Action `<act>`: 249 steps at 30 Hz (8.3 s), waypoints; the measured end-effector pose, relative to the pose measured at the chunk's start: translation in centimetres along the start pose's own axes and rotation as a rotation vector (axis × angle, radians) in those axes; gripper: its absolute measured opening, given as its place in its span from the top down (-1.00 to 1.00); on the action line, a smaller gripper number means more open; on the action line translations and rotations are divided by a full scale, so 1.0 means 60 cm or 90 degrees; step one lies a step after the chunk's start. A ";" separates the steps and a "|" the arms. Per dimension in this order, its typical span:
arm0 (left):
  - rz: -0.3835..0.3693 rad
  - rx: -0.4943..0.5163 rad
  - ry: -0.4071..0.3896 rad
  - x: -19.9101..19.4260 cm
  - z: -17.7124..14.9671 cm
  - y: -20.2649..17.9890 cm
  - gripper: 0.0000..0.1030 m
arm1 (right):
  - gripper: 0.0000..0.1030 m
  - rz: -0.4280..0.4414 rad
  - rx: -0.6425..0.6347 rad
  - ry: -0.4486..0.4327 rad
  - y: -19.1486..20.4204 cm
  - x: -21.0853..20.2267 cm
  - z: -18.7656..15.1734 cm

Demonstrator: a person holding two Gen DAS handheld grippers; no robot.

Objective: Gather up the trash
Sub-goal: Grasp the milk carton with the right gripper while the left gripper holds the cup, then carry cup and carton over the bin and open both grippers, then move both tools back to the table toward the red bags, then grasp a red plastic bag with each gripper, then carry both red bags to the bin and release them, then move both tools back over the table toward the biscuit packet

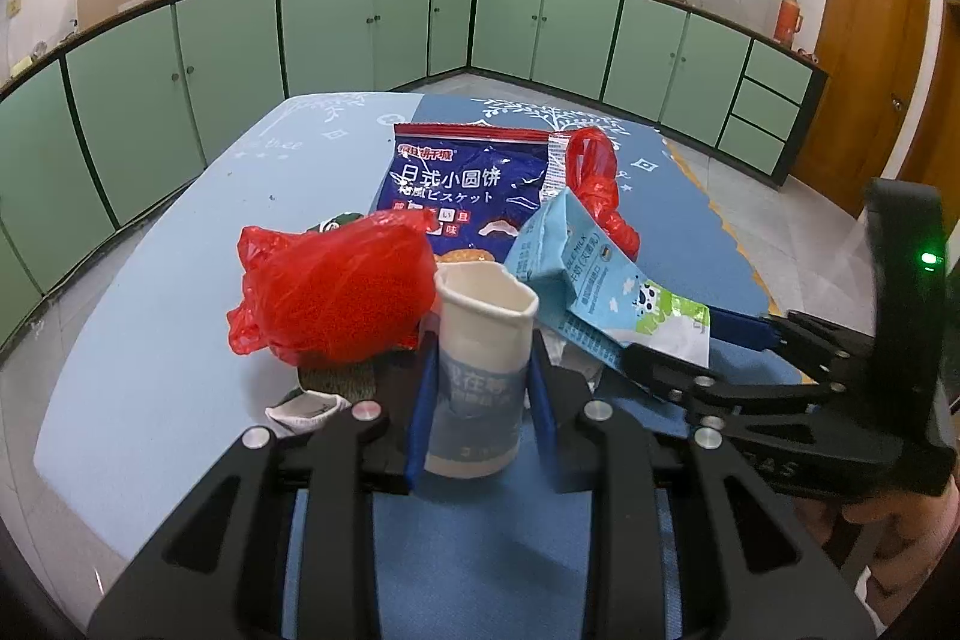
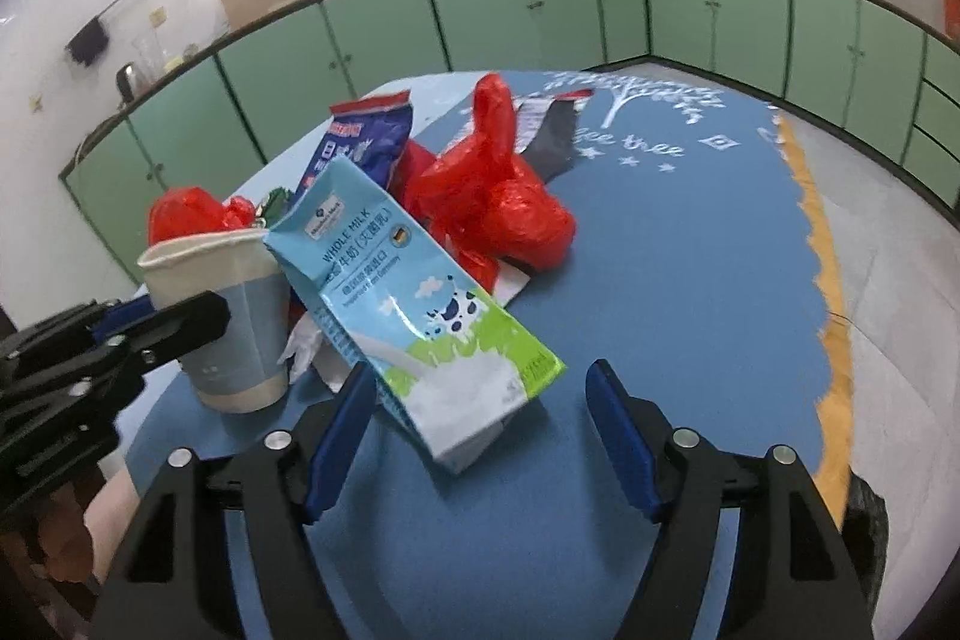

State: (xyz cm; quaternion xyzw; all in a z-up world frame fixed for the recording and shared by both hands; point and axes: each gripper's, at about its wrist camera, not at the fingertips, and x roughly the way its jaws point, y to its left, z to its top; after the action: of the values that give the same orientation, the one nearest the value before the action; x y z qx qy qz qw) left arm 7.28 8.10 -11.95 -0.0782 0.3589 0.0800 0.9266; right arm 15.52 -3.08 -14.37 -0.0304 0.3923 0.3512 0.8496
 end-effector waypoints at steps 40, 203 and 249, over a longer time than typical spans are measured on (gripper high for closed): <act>-0.227 0.163 -0.105 -0.071 0.043 -0.235 0.48 | 0.03 -0.164 0.228 -0.190 -0.164 -0.348 -0.108; -0.306 0.135 -0.079 -0.019 0.085 -0.233 0.94 | 0.66 -0.309 0.251 -0.197 -0.149 -0.340 -0.080; 0.046 0.067 -0.085 -0.028 0.023 0.010 -0.45 | -0.82 -0.234 0.171 -0.202 -0.048 -0.236 -0.041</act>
State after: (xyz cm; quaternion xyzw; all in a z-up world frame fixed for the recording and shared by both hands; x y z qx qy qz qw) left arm 6.80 8.83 -9.86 -0.0112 0.3028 0.0991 0.9478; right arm 9.43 -14.19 -6.94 0.0673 0.2855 0.1361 0.9463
